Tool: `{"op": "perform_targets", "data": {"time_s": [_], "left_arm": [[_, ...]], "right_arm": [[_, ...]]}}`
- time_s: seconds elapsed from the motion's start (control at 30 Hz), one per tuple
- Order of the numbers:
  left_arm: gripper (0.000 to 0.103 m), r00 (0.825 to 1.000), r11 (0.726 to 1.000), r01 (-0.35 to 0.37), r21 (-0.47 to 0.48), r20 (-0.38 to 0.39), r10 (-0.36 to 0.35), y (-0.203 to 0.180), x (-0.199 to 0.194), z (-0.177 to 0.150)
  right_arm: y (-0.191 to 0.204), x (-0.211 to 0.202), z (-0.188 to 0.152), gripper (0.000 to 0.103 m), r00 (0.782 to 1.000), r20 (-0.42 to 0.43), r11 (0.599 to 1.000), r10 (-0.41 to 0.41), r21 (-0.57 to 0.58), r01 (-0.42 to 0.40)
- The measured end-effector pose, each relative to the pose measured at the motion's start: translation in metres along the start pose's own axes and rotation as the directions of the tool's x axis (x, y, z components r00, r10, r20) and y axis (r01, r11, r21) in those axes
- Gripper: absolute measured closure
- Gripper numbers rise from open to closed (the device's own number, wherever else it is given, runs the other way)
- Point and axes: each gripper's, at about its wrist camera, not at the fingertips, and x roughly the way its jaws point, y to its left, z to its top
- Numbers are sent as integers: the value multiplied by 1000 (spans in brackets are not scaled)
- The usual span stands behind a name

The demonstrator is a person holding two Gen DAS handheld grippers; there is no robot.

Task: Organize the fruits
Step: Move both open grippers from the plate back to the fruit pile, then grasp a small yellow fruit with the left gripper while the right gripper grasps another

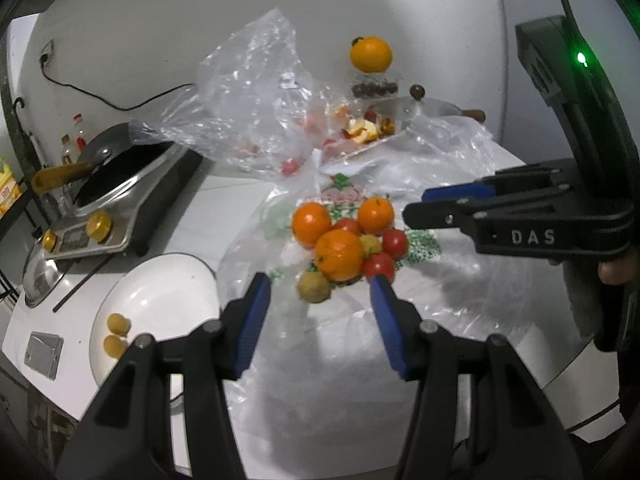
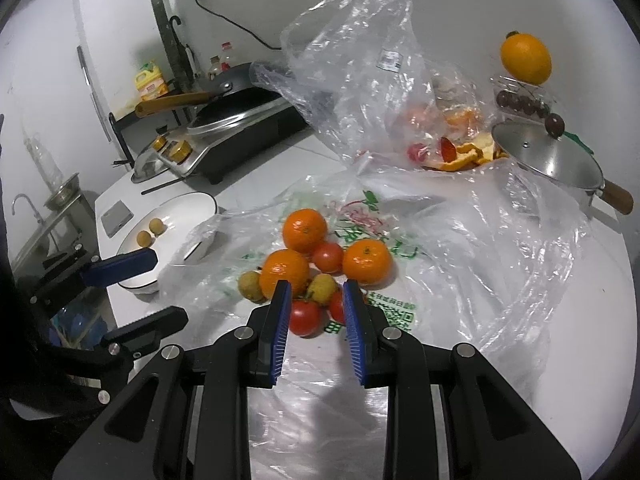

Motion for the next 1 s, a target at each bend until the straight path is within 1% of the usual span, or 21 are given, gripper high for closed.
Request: {"op": "perform_targets", "data": {"time_s": [0.13, 0.3, 0.43, 0.5, 0.67, 1.0], "left_arm": [[51, 1000, 1000, 14, 11, -18, -13, -5, 12, 2], [55, 998, 999, 37, 21, -43, -36, -9, 28, 4], [56, 996, 999, 52, -4, -71, -52, -6, 42, 4], [64, 995, 999, 53, -1, -85, -53, -5, 49, 3], [65, 992, 999, 55, -1, -118, -54, -1, 64, 1], [65, 989, 999, 40, -9, -144, -41, 12, 83, 0]], "right_arm": [[-8, 2, -1, 75, 1000, -5, 1000, -5, 3, 5], [-17, 8, 0, 75, 1000, -14, 1000, -8, 2, 8], [-22, 12, 1, 75, 1000, -18, 1000, -5, 3, 5], [-24, 14, 2, 75, 1000, -20, 1000, -4, 6, 4], [-28, 18, 2, 75, 1000, -23, 1000, -9, 8, 9], [-29, 26, 3, 75, 999, -39, 1000, -16, -3, 16]]}}
